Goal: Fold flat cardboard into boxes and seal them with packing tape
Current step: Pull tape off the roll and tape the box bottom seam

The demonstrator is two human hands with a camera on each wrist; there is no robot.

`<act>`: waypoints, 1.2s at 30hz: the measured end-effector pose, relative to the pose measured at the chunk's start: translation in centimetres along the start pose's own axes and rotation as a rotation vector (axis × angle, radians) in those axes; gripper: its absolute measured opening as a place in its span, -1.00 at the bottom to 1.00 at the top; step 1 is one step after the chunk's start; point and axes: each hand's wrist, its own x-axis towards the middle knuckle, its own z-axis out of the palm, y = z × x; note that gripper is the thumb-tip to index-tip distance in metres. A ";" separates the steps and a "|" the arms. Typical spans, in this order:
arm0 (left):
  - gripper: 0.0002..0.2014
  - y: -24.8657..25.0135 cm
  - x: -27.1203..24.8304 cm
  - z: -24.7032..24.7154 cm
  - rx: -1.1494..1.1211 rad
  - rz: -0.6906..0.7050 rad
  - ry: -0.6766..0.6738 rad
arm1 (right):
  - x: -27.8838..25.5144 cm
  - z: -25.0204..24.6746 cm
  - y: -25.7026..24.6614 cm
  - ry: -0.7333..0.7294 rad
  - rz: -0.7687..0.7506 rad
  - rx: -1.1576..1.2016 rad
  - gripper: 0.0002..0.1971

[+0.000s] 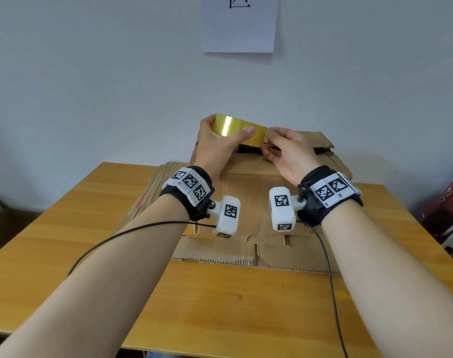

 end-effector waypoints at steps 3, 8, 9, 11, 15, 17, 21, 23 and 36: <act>0.11 0.1 0.0 0.0 0.006 -0.005 -0.005 | 0.1 0.0 0.0 -0.002 0.002 0.003 -0.97; 0.13 0.1 0.0 0.0 0.025 -0.006 0.001 | 0.1 -0.1 0.0 0.002 -0.004 -0.002 -0.95; 0.13 0.1 0.0 0.0 0.032 -0.010 0.000 | 0.1 -0.1 0.0 0.001 -0.002 -0.003 -0.95; 0.13 0.0 0.1 0.0 0.061 -0.010 -0.003 | 0.1 -0.2 0.0 -0.007 -0.003 0.005 -0.92; 0.13 -0.1 0.2 0.1 0.101 -0.002 -0.003 | 0.0 -0.2 0.0 -0.011 -0.023 -0.012 -0.86; 0.12 0.1 0.1 0.1 0.067 -0.019 -0.001 | 0.1 -0.1 0.1 -0.012 -0.025 -0.009 -0.88; 0.11 0.4 -0.1 0.1 0.029 -0.027 0.003 | 0.3 -0.1 0.1 -0.006 -0.013 0.006 -0.91; 0.13 0.5 -0.2 0.1 0.033 -0.032 0.016 | 0.3 0.0 0.2 0.000 -0.018 -0.001 -0.91; -0.12 0.8 -0.5 -0.1 -0.052 -0.026 -0.032 | 0.4 -0.2 0.2 0.000 -0.019 0.005 -0.84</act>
